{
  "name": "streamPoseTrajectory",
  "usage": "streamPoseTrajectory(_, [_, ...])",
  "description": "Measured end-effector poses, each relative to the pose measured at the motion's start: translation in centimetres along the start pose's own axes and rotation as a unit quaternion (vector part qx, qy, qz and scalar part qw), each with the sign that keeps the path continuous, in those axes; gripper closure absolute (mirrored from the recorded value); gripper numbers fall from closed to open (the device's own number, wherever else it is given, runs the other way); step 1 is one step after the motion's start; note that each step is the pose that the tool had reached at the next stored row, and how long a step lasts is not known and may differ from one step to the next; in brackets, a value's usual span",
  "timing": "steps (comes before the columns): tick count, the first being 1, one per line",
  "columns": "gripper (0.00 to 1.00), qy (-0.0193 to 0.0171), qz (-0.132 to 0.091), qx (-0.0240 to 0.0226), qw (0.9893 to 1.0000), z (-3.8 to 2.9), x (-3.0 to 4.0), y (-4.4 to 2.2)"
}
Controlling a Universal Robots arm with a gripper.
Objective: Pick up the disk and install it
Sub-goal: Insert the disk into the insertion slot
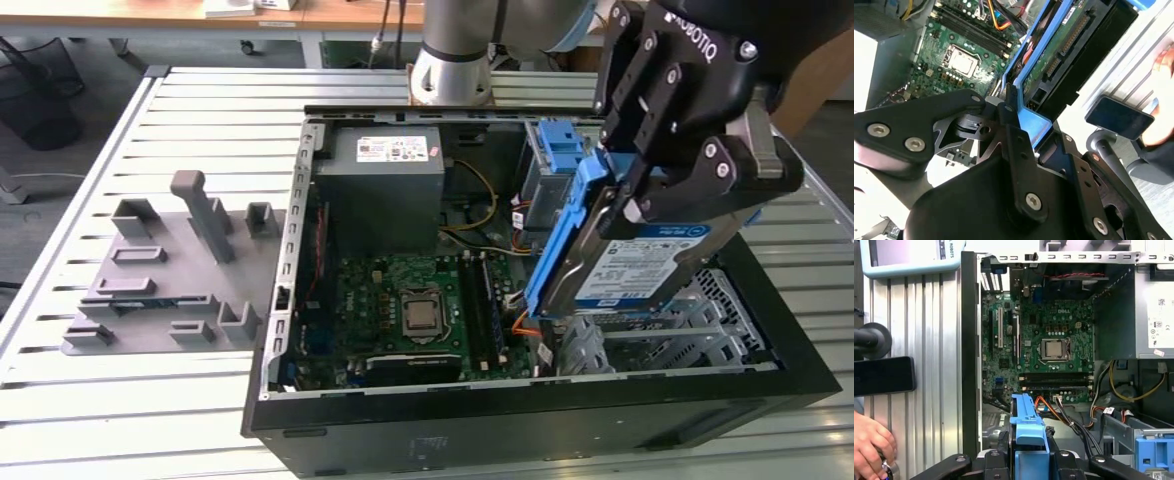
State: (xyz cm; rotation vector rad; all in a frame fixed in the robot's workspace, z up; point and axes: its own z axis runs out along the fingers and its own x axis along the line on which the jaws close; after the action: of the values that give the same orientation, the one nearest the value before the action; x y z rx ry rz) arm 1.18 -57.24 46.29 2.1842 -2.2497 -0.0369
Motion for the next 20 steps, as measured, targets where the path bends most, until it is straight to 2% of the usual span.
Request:
streamPoseTrajectory(3, [0.64,-0.0001,0.0,0.0,1.0,0.11,0.19,-0.78])
streamPoseTrajectory(10, [0.64,0.0,0.0,0.0,1.0,0.32,0.12,-3.87])
streamPoseTrajectory(12, [0.64,0.0,0.0,0.0002,1.0,0.41,0.1,-4.52])
streamPoseTrajectory(14, [0.64,0.0001,0.0,0.0018,1.0,0.48,0.09,-4.65])
streamPoseTrajectory(17, [0.64,-0.0003,0.0,0.0103,0.9999,0.63,0.1,-4.65])
streamPoseTrajectory(20, [0.64,-0.0004,0.0,0.0116,0.9999,0.8,0.1,-4.8])
